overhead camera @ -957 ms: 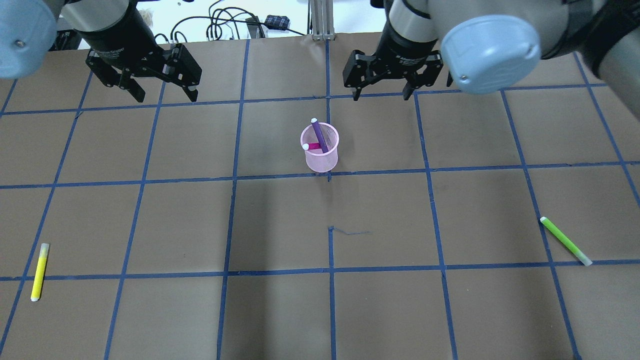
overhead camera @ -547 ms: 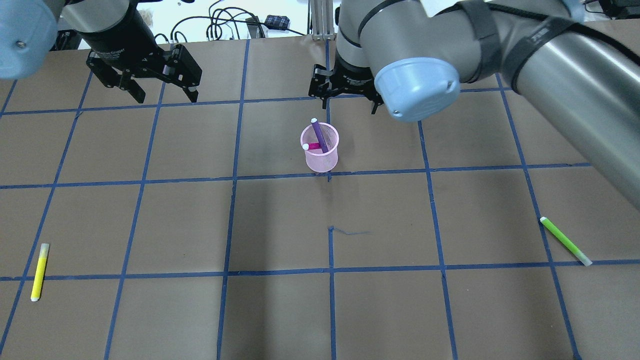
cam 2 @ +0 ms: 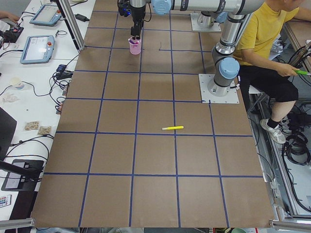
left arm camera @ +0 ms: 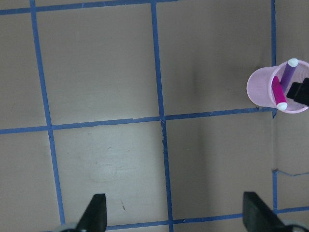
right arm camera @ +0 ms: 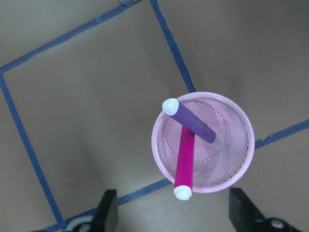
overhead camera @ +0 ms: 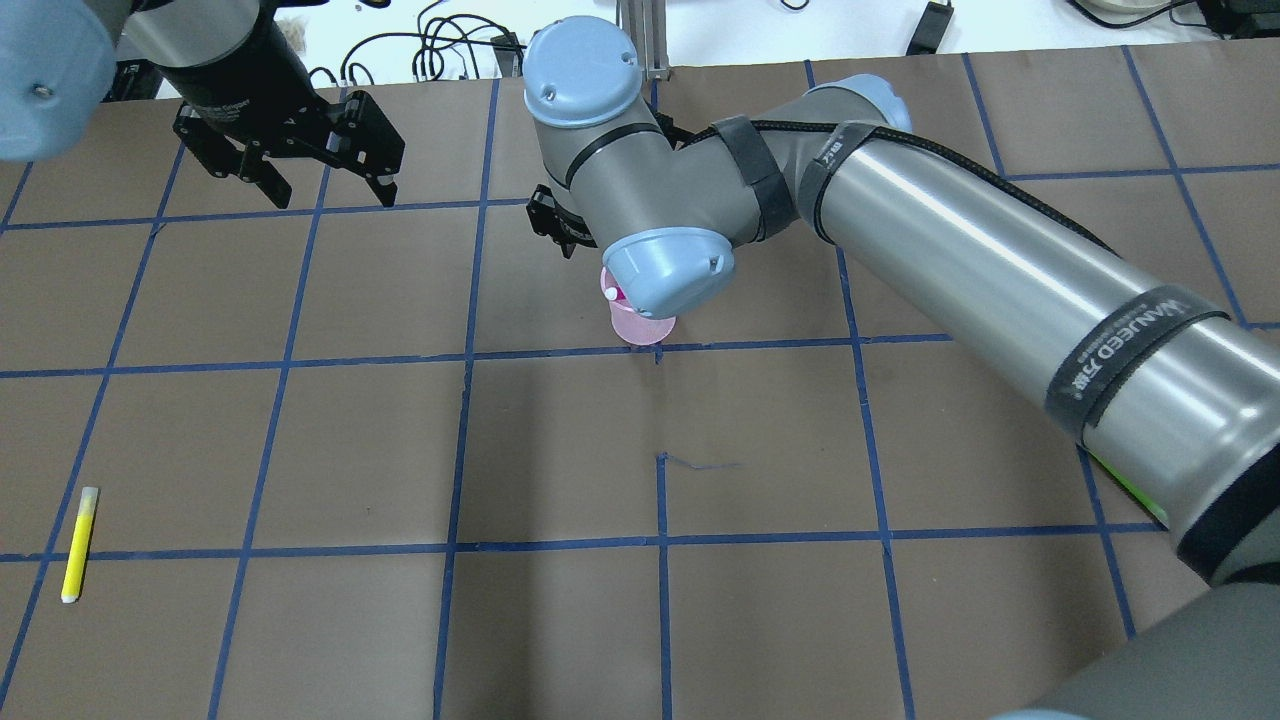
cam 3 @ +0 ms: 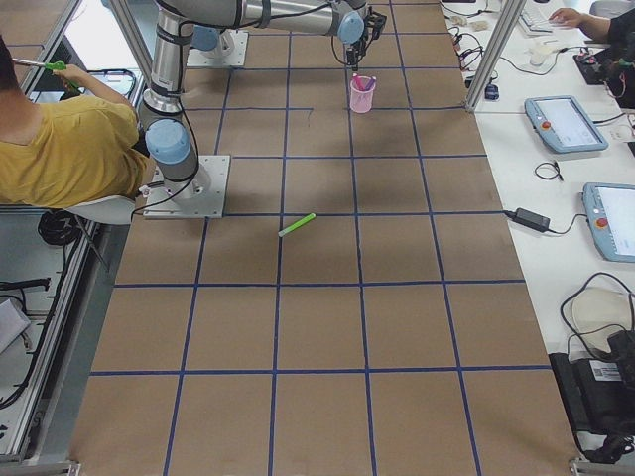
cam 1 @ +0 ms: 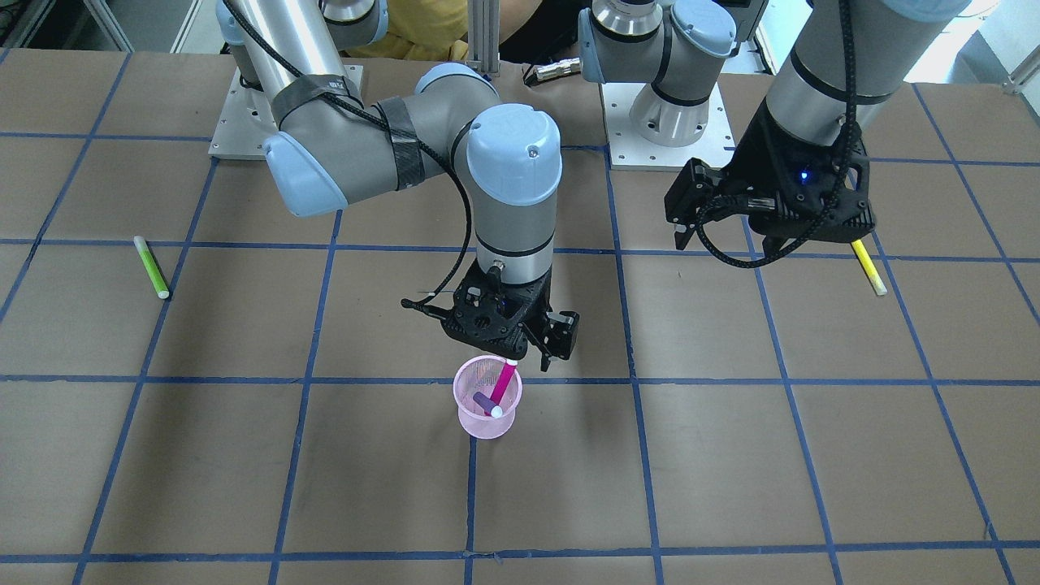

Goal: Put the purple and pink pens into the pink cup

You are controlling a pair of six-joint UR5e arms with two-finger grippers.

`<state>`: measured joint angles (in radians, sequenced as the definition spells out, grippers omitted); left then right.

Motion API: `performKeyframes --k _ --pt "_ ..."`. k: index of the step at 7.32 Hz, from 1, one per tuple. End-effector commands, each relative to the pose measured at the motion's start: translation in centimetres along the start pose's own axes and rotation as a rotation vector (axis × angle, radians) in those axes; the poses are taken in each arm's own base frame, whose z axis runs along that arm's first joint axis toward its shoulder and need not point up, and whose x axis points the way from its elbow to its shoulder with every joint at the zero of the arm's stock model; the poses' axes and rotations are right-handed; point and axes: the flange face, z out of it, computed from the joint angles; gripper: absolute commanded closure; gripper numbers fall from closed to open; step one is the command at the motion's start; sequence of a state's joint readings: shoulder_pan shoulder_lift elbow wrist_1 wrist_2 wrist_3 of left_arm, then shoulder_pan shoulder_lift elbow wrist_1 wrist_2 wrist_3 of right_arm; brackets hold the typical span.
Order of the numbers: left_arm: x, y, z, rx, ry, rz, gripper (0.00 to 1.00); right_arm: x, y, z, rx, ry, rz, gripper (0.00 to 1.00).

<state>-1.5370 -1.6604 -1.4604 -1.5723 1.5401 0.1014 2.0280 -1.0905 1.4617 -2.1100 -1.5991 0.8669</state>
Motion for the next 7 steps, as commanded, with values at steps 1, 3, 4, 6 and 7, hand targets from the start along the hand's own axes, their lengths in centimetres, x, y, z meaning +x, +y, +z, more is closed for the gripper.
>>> performKeyframes --k 1,3,4,6,7 --pt "0.0 0.1 0.0 -0.001 0.0 0.001 0.0 -0.2 0.6 1.7 -0.022 0.023 -0.009 0.19" --pt "0.0 0.1 0.2 -0.004 -0.001 0.0 0.0 -0.2 1.2 2.8 -0.034 0.038 -0.003 0.28" --pt "-0.4 0.5 0.0 -0.007 -0.002 -0.006 0.0 -0.1 1.2 2.8 -0.034 0.042 -0.003 0.36" --pt "-2.5 0.5 0.0 -0.024 0.002 -0.047 0.0 0.0 1.3 3.0 -0.039 0.048 -0.006 0.51" --pt "-2.4 0.8 -0.3 -0.02 0.0 -0.047 0.0 0.0 1.3 3.0 -0.041 0.047 -0.008 0.57"
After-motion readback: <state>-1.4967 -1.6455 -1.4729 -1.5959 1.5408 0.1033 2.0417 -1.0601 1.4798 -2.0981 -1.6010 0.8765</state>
